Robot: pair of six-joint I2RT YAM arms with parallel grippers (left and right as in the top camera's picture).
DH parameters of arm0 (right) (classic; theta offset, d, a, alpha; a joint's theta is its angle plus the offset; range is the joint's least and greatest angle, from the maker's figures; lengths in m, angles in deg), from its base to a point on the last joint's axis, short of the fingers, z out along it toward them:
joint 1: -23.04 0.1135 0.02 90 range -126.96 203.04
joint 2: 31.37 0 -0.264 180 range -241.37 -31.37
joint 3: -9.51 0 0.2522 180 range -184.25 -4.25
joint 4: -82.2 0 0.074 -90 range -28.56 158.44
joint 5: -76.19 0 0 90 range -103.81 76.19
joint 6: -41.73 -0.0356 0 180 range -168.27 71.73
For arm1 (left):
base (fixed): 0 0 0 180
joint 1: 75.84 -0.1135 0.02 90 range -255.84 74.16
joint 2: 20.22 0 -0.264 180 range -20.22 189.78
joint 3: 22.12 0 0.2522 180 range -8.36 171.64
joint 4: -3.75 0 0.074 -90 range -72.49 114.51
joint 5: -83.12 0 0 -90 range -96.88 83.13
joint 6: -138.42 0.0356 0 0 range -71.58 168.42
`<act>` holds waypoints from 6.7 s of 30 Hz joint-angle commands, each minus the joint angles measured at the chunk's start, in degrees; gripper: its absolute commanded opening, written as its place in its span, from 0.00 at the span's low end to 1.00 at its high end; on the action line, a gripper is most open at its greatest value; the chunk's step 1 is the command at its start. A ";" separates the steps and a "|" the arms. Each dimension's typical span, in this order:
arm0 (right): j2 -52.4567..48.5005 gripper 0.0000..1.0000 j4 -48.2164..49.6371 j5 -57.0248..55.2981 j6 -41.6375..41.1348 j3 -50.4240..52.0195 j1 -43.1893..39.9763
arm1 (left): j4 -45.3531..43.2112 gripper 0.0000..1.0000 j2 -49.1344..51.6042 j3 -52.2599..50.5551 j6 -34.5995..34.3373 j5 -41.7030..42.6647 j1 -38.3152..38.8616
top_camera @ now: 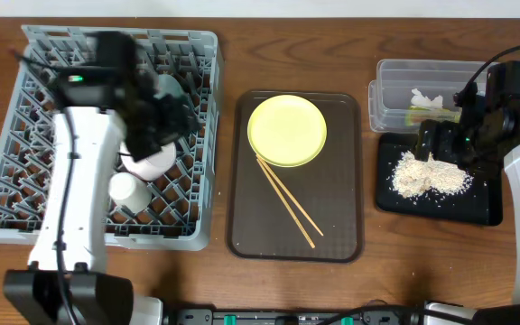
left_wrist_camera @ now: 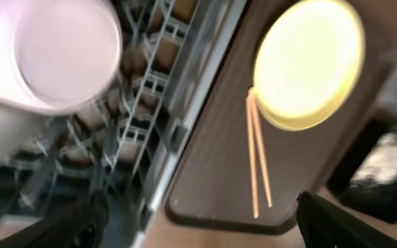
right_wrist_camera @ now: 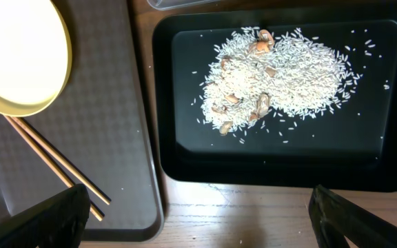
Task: Sort waste into correct bins and load items into the dishwasher
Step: 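Reach the left gripper to the chopsticks and grasp one, then carry the chopstick with the left gripper into the dish rack, then reach the left gripper back and grasp the second chopstick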
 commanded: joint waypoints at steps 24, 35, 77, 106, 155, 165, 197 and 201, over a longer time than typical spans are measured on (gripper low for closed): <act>0.66 0.99 -0.66 -0.13 -0.50 -0.61 -0.31 | -30.71 0.92 -10.51 -31.78 -24.52 -17.62 30.91; 0.66 0.99 -0.63 -0.13 -0.48 -0.61 -0.31 | -40.00 0.92 6.62 -31.78 -26.91 -11.93 34.34; 0.66 0.99 -0.63 -0.13 -0.48 -0.61 -0.31 | -39.30 0.64 16.15 -33.55 -28.13 -14.80 38.12; 0.66 0.99 -0.66 -0.13 -0.48 -0.61 -0.31 | -39.89 0.08 13.55 -31.93 -27.10 -13.27 34.91; 0.66 0.99 -0.61 -0.13 -0.50 -0.61 -0.31 | -34.95 0.47 -9.22 -27.41 5.18 -2.25 7.30; 0.66 0.99 -0.63 -0.13 -0.50 -0.61 -0.31 | -36.28 0.58 -3.82 -28.83 -17.88 -12.90 23.56; 0.66 0.99 -0.61 -0.11 -0.50 -0.61 -0.31 | -41.53 0.42 18.64 -28.83 -23.19 -15.72 33.90; 0.66 0.99 -0.63 -0.11 -0.50 -0.61 -0.31 | -40.74 0.42 18.64 -28.83 -23.21 -15.72 33.90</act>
